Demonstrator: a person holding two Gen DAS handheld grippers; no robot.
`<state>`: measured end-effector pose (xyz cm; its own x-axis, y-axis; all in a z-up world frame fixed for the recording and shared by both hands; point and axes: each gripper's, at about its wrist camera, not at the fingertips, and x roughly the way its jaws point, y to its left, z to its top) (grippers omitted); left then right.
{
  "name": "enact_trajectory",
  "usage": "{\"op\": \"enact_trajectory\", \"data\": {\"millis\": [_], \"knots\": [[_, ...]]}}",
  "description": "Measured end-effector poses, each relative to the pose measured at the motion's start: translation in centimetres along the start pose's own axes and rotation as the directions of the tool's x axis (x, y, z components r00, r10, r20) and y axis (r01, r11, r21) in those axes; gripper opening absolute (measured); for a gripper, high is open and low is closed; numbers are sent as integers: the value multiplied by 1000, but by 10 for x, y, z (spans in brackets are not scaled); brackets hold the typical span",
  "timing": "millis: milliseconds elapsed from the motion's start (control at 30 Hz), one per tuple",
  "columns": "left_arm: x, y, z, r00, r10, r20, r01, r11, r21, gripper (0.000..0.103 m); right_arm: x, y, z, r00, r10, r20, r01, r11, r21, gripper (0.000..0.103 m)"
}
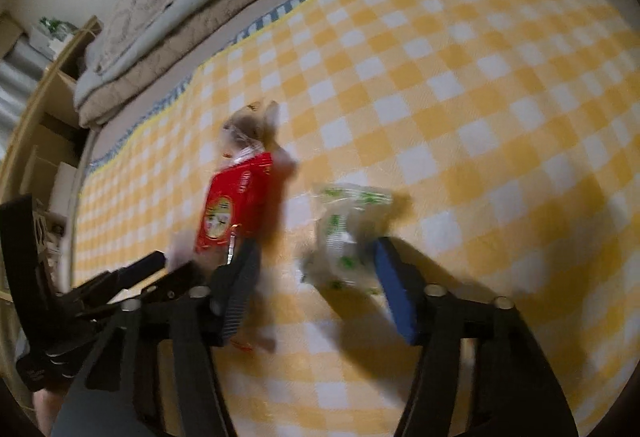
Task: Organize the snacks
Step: 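Grasp the pink ring candy with the left tool while the right tool grasps the green candy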
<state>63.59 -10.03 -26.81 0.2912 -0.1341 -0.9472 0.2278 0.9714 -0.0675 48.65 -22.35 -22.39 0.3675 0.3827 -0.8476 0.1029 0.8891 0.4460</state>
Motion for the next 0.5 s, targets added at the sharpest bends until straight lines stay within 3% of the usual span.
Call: {"op": "enact_trajectory", "data": {"millis": [67, 333, 500], "knots": [[3, 1, 1, 1000, 8, 6, -8, 1000, -9, 56, -3, 2, -1, 999, -37, 6, 37, 999, -33, 31], [-19, 1, -6, 997, -31, 74, 30, 1000, 7, 50, -22, -2, -1, 997, -62, 56, 65, 996, -61, 7], [-44, 7, -12, 990, -66, 125, 66, 998, 3, 50, -32, 3, -1, 995, -66, 72, 70, 995, -64, 6]]}}
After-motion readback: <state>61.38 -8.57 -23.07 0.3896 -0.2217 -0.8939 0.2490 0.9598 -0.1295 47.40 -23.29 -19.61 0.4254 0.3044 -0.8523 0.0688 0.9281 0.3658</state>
